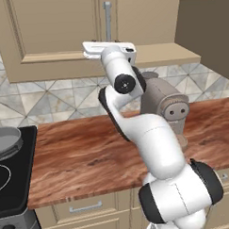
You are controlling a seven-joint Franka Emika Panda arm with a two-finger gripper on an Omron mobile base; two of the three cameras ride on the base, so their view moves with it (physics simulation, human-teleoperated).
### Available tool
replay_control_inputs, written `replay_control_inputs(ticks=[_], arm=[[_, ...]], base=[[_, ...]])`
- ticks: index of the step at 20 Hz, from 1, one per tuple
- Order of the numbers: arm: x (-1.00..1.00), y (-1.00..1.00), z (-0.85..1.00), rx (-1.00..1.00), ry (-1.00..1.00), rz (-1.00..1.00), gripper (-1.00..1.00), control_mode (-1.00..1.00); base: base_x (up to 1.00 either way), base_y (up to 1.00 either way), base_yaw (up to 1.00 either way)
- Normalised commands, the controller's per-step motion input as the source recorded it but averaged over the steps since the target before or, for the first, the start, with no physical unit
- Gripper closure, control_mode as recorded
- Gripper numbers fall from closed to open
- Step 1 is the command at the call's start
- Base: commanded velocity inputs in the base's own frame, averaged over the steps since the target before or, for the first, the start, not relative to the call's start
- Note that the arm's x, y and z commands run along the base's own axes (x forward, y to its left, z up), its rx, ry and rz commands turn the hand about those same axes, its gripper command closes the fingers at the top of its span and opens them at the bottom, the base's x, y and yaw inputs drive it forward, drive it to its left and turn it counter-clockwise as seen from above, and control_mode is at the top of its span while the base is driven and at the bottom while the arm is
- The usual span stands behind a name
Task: Open the cabinet and move the ladle to the pot. Then close the cabinet.
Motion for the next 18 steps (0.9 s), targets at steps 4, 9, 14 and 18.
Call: replay_control_inputs(ticks=[4, 9, 14, 18], arm=[[0.54, -0.17, 0.0, 0.0, -0.04, 0.0, -1.0, -1.0], [0.51, -0.2, -0.02, 0.0, -0.04, 0.0, -1.0, -1.0], [0.54, -0.12, -0.1, 0.0, -0.05, 0.0, 1.0, -1.0], [0.62, 0.0, -0.13, 0.0, -0.05, 0.0, 1.0, -1.0]], base=[[0.0, 0.0, 0.0], [0.0, 0.0, 0.0], [0.0, 0.0, 0.0], [0.0, 0.0, 0.0]])
